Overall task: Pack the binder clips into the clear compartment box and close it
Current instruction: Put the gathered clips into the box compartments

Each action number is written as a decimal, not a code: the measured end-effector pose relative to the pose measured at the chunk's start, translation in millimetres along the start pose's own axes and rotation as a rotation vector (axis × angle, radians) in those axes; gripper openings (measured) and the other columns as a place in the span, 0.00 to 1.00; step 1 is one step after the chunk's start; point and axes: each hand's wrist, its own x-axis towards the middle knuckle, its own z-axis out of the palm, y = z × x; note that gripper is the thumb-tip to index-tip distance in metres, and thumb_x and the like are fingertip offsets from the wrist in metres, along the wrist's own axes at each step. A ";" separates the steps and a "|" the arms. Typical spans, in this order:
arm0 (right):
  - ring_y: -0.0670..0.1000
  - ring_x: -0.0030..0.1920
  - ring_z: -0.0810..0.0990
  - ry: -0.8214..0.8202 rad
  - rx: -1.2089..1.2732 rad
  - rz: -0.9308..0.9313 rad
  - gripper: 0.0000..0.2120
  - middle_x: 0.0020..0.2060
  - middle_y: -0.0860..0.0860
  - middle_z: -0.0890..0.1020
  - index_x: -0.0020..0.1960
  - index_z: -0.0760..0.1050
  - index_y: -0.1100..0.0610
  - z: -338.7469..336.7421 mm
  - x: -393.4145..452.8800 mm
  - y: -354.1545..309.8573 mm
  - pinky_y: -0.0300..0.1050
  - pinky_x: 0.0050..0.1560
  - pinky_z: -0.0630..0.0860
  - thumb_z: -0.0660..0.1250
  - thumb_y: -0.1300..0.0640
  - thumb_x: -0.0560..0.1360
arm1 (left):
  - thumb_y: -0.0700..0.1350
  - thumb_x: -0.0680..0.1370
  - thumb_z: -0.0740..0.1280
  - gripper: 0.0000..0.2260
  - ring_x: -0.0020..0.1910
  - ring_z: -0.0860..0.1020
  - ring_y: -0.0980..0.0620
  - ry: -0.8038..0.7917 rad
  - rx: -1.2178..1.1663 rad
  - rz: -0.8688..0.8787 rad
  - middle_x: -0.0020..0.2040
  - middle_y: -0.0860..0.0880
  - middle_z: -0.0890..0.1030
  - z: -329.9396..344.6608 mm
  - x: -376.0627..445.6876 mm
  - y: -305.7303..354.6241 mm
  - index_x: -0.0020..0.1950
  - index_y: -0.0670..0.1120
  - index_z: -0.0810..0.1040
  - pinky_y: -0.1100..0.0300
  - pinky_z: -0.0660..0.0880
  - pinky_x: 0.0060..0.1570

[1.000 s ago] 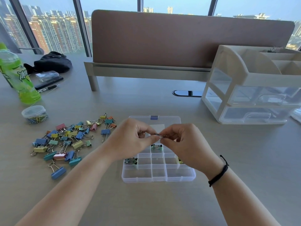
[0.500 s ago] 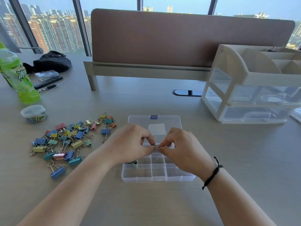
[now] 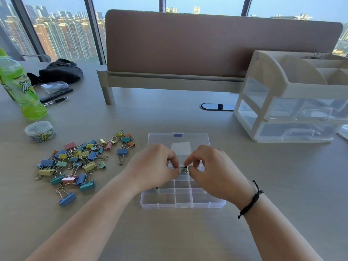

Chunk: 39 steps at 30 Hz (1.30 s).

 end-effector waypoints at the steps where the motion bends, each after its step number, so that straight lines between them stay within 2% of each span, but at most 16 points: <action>1: 0.40 0.37 0.72 0.007 0.002 -0.004 0.09 0.41 0.39 0.75 0.52 0.80 0.43 -0.8 0.1 1.3 0.36 0.39 0.71 0.65 0.52 0.75 | 0.50 0.73 0.72 0.03 0.22 0.69 0.59 0.009 -0.019 -0.017 0.24 0.56 0.70 1.5 0.4 0.2 0.39 0.54 0.83 0.66 0.61 0.25; 5: 0.38 0.38 0.70 -0.031 0.014 -0.009 0.09 0.46 0.40 0.74 0.54 0.79 0.42 0.6 -0.8 0.6 0.36 0.41 0.69 0.66 0.51 0.75 | 0.51 0.70 0.74 0.04 0.22 0.67 0.58 0.053 -0.044 -0.081 0.25 0.55 0.70 9.1 1.9 2.1 0.39 0.53 0.82 0.63 0.60 0.25; 13: 0.40 0.37 0.71 -0.049 0.031 0.007 0.09 0.46 0.40 0.75 0.49 0.81 0.44 0.7 -1.9 -2.4 0.36 0.39 0.70 0.65 0.54 0.75 | 0.51 0.71 0.76 0.09 0.26 0.69 0.59 0.036 -0.140 -0.113 0.29 0.55 0.73 9.8 1.4 0.7 0.45 0.56 0.76 0.62 0.62 0.27; 16: 0.40 0.38 0.71 -0.062 0.027 0.005 0.09 0.46 0.41 0.75 0.50 0.82 0.44 0.0 -1.9 -3.4 0.33 0.37 0.65 0.65 0.54 0.76 | 0.52 0.72 0.74 0.09 0.24 0.69 0.59 0.031 -0.162 -0.109 0.28 0.54 0.73 5.0 1.3 -0.6 0.48 0.56 0.76 0.64 0.63 0.27; 20: 0.40 0.41 0.72 -0.068 0.018 0.010 0.10 0.46 0.40 0.74 0.51 0.82 0.44 -0.4 -2.0 -3.6 0.33 0.39 0.68 0.64 0.54 0.76 | 0.47 0.75 0.69 0.04 0.21 0.66 0.60 0.073 -0.269 -0.131 0.27 0.55 0.72 -1.1 4.0 1.2 0.48 0.53 0.75 0.62 0.65 0.28; 22: 0.40 0.41 0.72 -0.067 0.018 0.010 0.10 0.46 0.40 0.74 0.50 0.82 0.44 0.1 -2.2 -3.3 0.34 0.40 0.69 0.64 0.55 0.76 | 0.44 0.77 0.64 0.01 0.22 0.65 0.57 0.116 -0.416 -0.196 0.26 0.55 0.71 -4.5 6.6 1.2 0.46 0.50 0.74 0.61 0.64 0.27; 26: 0.39 0.37 0.72 0.005 0.054 -0.011 0.08 0.42 0.40 0.75 0.50 0.81 0.45 -0.2 -2.2 -3.4 0.34 0.38 0.68 0.65 0.54 0.76 | 0.33 0.76 0.53 0.09 0.23 0.61 0.53 0.082 -1.027 -0.370 0.32 0.45 0.70 -12.8 6.0 7.5 0.48 0.44 0.69 0.62 0.57 0.25; 29: 0.39 0.33 0.72 0.131 0.195 -0.005 0.03 0.35 0.40 0.77 0.46 0.81 0.46 -3.8 -1.8 -5.8 0.30 0.34 0.65 0.69 0.53 0.75 | 0.33 0.80 0.54 0.08 0.24 0.62 0.53 0.025 -1.136 -0.331 0.37 0.42 0.79 -14.8 2.5 11.9 0.51 0.43 0.69 0.63 0.57 0.23; 31: 0.42 0.27 0.71 0.180 0.375 0.039 0.02 0.29 0.39 0.78 0.42 0.81 0.49 -7.0 -1.5 -8.5 0.30 0.29 0.65 0.72 0.53 0.73 | 0.35 0.83 0.54 0.05 0.25 0.61 0.52 0.018 -1.117 -0.266 0.47 0.43 0.85 -14.5 0.7 14.8 0.53 0.43 0.69 0.63 0.56 0.24; 33: 0.42 0.26 0.72 0.181 0.568 0.101 0.05 0.29 0.42 0.81 0.40 0.81 0.52 -8.7 -1.0 -12.3 0.33 0.29 0.69 0.74 0.52 0.72 | 0.37 0.84 0.54 0.06 0.23 0.58 0.52 0.027 -1.095 -0.178 0.55 0.49 0.85 -14.7 -2.3 17.9 0.57 0.43 0.68 0.62 0.53 0.24; 35: 0.44 0.27 0.74 0.151 0.743 0.158 0.06 0.31 0.50 0.84 0.40 0.82 0.55 -8.3 -0.6 -16.2 0.37 0.31 0.71 0.75 0.53 0.72 | 0.39 0.85 0.53 0.10 0.22 0.57 0.52 0.025 -1.085 -0.092 0.61 0.55 0.82 -12.9 -4.7 21.0 0.63 0.47 0.69 0.62 0.54 0.23; 39: 0.50 0.30 0.74 0.114 1.054 0.186 0.04 0.31 0.57 0.81 0.45 0.84 0.61 -3.0 -1.2 -19.9 0.41 0.33 0.71 0.75 0.61 0.72 | 0.41 0.86 0.53 0.19 0.23 0.58 0.52 -0.016 -0.983 0.014 0.64 0.62 0.79 -3.0 -6.8 21.3 0.72 0.60 0.67 0.63 0.59 0.20</action>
